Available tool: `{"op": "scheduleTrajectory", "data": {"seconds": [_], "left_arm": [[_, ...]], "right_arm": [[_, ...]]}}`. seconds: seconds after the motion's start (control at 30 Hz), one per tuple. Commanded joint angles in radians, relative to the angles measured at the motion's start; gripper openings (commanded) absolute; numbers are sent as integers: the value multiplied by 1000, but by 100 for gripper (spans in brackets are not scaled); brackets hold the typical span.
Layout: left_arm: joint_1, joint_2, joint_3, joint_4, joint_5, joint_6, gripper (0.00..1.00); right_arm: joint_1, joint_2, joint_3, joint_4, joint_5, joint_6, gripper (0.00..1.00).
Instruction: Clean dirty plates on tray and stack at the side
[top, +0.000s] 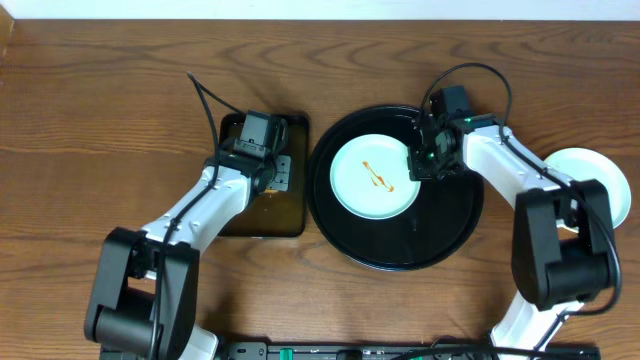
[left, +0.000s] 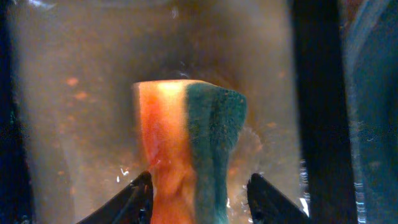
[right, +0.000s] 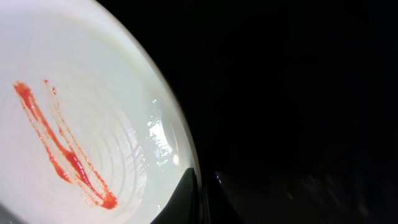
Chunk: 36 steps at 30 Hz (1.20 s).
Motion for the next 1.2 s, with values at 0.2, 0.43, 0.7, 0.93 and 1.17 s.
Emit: {"op": "scheduleTrajectory", "data": {"seconds": [0.2,0.43,0.7,0.93,1.17], "left_arm": [[5,46,-1,28,-5,11,57],[5,103,-1,91,-120,11,62],[5,107,-1,79,-63,-8,8],[5,107,-3,112,-58,-7,51],[5,107,-3,110,-59,-7,45]], "right_arm": [[7,-87,-6,-53,70,3,1],[7,-87,-7,-56,67,3,1],[7,-87,-8,-56,67,3,1],[7,-87,-8,-62,67,3,1],[6,-87,-8,-64,67,3,1]]}}
